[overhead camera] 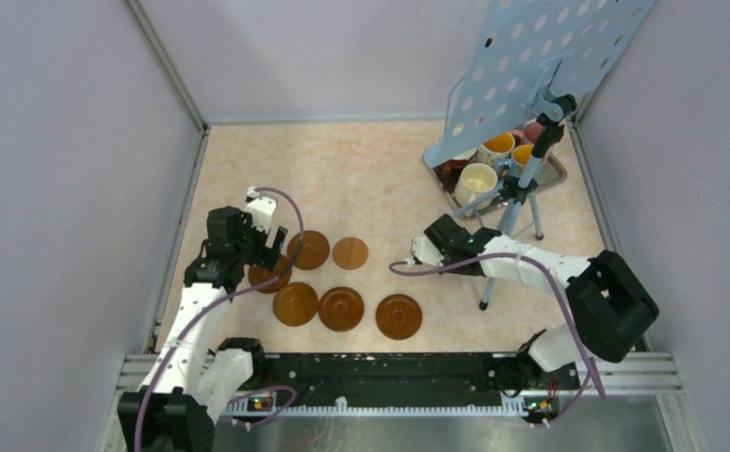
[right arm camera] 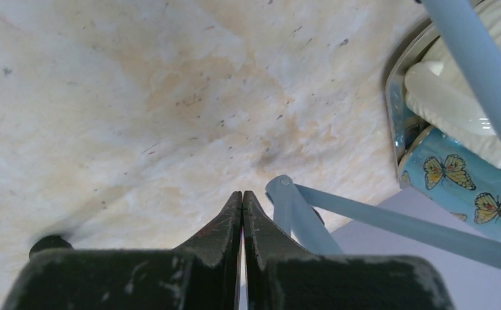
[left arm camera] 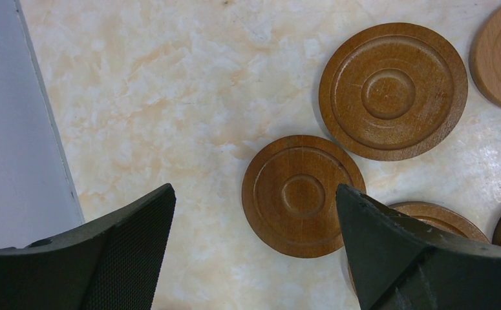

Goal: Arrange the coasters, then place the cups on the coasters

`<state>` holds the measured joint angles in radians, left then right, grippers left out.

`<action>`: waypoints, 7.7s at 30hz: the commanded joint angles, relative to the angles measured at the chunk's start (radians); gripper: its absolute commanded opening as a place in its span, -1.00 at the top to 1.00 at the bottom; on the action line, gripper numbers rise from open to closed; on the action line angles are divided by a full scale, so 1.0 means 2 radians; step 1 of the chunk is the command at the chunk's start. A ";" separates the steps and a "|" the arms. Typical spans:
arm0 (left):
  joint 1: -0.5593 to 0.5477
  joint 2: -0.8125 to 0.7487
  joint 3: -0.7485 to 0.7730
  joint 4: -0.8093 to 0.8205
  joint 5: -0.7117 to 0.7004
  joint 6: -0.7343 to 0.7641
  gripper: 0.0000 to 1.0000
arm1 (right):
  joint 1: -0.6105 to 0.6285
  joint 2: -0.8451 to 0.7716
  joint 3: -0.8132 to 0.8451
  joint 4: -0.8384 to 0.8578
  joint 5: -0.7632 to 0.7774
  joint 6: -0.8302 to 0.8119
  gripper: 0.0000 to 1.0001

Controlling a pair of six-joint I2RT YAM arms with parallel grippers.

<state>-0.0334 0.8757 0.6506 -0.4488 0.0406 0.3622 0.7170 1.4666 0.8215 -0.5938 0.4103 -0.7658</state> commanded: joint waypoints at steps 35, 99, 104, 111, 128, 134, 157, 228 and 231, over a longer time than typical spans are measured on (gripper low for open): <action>0.003 0.007 -0.002 0.016 0.000 0.010 -0.97 | -0.129 -0.189 -0.106 -0.040 -0.029 -0.101 1.00; 0.003 0.016 -0.002 0.013 0.012 0.018 -0.98 | -0.395 -0.233 -0.140 0.009 -0.100 -0.277 1.00; 0.003 0.016 -0.003 0.014 0.014 0.018 -0.97 | -0.416 -0.228 -0.138 0.020 -0.104 -0.294 1.00; 0.002 0.013 -0.003 0.013 0.012 0.018 -0.97 | -0.440 -0.214 -0.130 0.031 -0.113 -0.315 1.00; 0.003 0.033 0.005 0.009 0.033 0.017 -0.98 | -0.426 -0.286 -0.076 -0.140 -0.184 -0.275 1.00; 0.003 0.051 0.017 0.001 0.049 0.014 -0.97 | -0.295 -0.272 -0.040 -0.183 -0.184 -0.158 1.00; 0.031 0.116 0.025 -0.044 0.141 0.123 -0.97 | -0.033 -0.023 0.191 -0.069 -0.318 0.181 -0.18; 0.135 0.334 0.186 -0.061 0.316 0.153 -0.80 | -0.024 0.067 0.278 -0.021 -0.385 0.268 -0.34; 0.119 0.327 0.161 -0.044 0.304 0.150 -0.78 | -0.027 0.048 0.250 -0.015 -0.387 0.266 -0.34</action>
<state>0.2352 1.5646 1.0309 -0.5423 0.6216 0.6174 0.6750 1.6432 1.3701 -0.6312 -0.3294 -0.2150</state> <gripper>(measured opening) 0.898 0.672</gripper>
